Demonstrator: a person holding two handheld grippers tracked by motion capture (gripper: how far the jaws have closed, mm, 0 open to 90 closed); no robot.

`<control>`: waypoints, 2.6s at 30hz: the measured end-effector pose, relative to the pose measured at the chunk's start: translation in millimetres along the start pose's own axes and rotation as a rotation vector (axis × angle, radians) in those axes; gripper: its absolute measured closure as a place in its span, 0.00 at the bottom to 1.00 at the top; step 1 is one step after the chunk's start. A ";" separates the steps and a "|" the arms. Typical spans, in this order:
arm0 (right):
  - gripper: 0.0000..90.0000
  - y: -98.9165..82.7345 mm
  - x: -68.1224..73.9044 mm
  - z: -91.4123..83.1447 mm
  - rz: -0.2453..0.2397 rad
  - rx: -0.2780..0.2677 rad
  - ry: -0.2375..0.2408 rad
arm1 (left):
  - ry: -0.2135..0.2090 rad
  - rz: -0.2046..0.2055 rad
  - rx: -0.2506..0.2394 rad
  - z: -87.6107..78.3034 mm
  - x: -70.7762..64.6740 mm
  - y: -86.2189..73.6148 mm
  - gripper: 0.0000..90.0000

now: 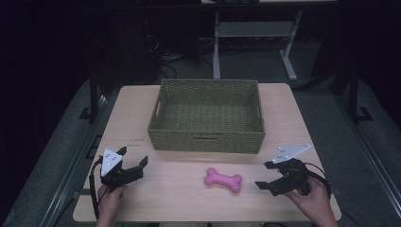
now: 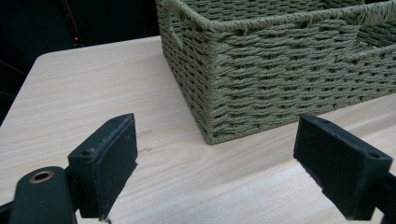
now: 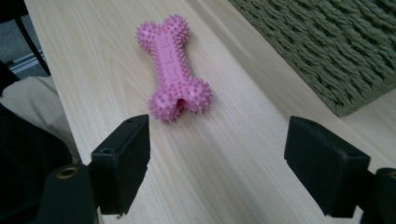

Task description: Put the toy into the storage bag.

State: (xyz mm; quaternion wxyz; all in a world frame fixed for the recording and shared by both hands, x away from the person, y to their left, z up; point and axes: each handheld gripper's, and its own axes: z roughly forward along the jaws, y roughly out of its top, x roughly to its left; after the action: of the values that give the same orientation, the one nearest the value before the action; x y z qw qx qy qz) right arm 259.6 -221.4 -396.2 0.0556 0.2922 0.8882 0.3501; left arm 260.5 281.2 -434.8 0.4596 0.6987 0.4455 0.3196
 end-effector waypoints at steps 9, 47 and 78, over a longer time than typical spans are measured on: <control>0.24 13.8 5.4 5.3 -0.037 0.028 0.019 | -0.002 0.002 -0.003 -0.4 -0.9 0.2 0.14; 0.29 67.4 22.9 75.1 -0.183 0.200 0.148 | -0.001 -0.016 -0.009 -1.9 3.0 0.2 0.14; 0.58 75.4 29.6 118.3 -0.264 0.358 0.114 | -0.003 -0.030 -0.017 -3.3 6.1 0.0 0.14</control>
State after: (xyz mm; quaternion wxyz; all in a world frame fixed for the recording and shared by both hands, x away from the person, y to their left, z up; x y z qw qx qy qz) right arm 307.4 -91.1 -432.2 -0.0023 0.1583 0.9684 0.1925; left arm 260.2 287.9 -433.4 0.4711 0.6883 0.4527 0.3154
